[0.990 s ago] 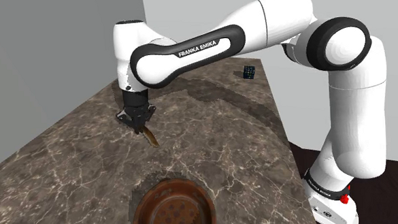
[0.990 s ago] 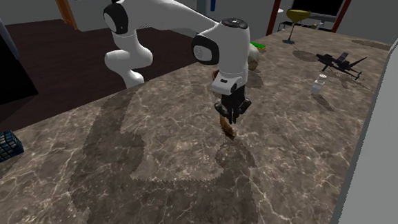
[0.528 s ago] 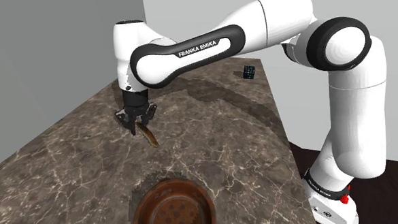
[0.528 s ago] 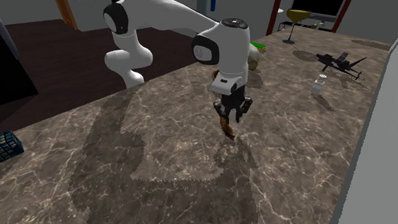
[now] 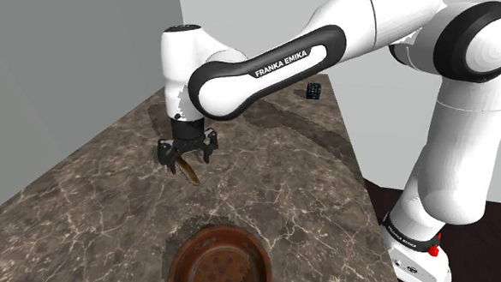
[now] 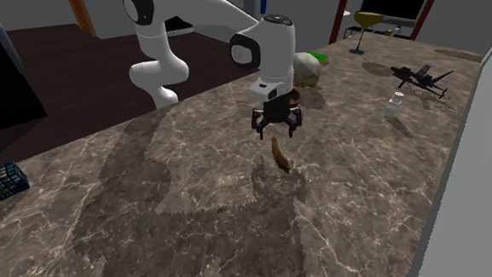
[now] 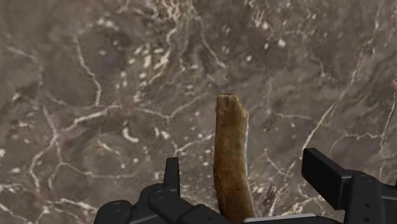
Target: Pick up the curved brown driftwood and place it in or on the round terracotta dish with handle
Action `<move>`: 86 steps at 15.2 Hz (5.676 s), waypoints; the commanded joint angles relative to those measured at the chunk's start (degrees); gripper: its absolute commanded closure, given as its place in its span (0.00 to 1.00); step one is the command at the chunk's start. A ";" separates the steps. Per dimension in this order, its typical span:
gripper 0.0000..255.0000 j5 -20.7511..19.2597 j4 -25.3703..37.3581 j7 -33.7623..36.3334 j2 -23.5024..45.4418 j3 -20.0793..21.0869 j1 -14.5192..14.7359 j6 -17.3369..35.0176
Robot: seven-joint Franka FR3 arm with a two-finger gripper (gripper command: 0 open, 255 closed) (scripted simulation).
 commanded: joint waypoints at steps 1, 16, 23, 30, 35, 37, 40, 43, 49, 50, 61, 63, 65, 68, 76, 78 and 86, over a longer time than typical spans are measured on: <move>0.00 -0.44 -0.68 0.49 0.60 -0.11 0.15 1.20; 1.00 -1.17 -2.01 1.01 1.75 -0.27 0.43 3.53; 1.00 -1.04 -1.45 0.88 1.59 -0.26 0.40 2.84; 1.00 -0.13 2.30 0.36 0.19 0.02 0.26 -2.12; 1.00 0.28 5.42 0.14 -0.42 0.16 0.26 -5.78; 1.00 0.39 6.78 0.08 -0.57 0.21 0.29 -7.27; 1.00 0.48 8.95 0.04 -0.69 0.28 0.36 -9.54; 1.00 0.50 11.28 0.04 -0.68 0.34 0.48 -11.86; 1.00 2.82 6.04 2.82 -6.35 2.01 1.63 -11.59; 1.00 3.40 4.60 3.54 -7.67 2.42 1.98 -11.29; 1.00 8.89 -5.97 12.86 -19.08 7.68 7.22 -10.09; 1.00 9.64 -6.96 14.90 -20.49 8.85 8.33 -10.16; 1.00 10.29 -7.68 17.06 -21.68 10.10 9.44 -10.30; 1.00 11.03 -8.26 20.55 -23.01 12.17 11.10 -10.59; 1.00 11.35 -12.72 23.15 -23.31 14.16 12.28 -6.21; 1.00 11.26 -14.09 23.26 -23.09 14.36 12.32 -4.67; 1.00 10.56 -18.54 23.94 -21.78 15.18 12.35 0.82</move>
